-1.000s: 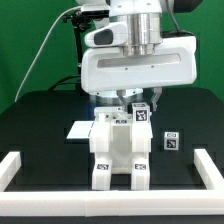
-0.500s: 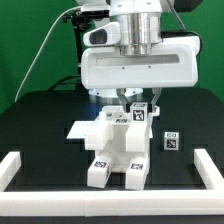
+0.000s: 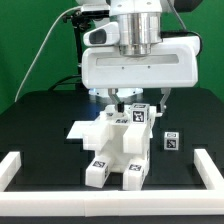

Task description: Assemble chair

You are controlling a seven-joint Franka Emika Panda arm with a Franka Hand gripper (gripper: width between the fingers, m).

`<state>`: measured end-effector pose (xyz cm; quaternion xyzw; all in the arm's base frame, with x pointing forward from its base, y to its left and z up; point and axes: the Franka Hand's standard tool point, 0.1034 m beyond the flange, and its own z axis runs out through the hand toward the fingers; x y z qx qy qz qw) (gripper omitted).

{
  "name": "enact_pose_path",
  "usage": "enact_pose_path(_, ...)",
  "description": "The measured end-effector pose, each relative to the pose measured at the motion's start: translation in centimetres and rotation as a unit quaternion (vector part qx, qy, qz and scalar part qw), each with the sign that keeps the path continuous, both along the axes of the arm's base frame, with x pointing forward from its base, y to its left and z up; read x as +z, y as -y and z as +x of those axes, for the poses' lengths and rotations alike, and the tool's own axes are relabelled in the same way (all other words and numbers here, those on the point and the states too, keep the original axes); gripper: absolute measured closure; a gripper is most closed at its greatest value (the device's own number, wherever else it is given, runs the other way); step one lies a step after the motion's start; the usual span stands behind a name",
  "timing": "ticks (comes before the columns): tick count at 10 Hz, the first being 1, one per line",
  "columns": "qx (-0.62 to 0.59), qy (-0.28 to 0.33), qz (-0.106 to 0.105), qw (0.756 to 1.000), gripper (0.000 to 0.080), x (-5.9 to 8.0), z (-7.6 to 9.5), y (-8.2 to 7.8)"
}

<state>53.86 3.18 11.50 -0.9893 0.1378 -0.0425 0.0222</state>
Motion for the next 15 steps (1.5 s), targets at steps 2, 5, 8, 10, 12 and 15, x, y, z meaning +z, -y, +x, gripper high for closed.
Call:
enact_pose_path(2,-0.002,-0.009,0.005,1.0,0.0162,0.9,-0.2,-0.9)
enact_pose_path(5,-0.012,0.003,0.016,1.0,0.0151,4.2,-1.4,-3.7)
enact_pose_path(8,-0.012,-0.001,0.014,1.0,0.0151,3.7,-1.5,-3.4)
enact_pose_path(10,-0.012,-0.001,0.014,1.0,0.0151,3.7,-1.5,-3.4)
enact_pose_path(12,-0.012,-0.001,0.014,1.0,0.0151,3.7,-1.5,-3.4)
enact_pose_path(15,-0.135,-0.013,0.027,0.99,0.0151,3.5,-2.5,-5.7)
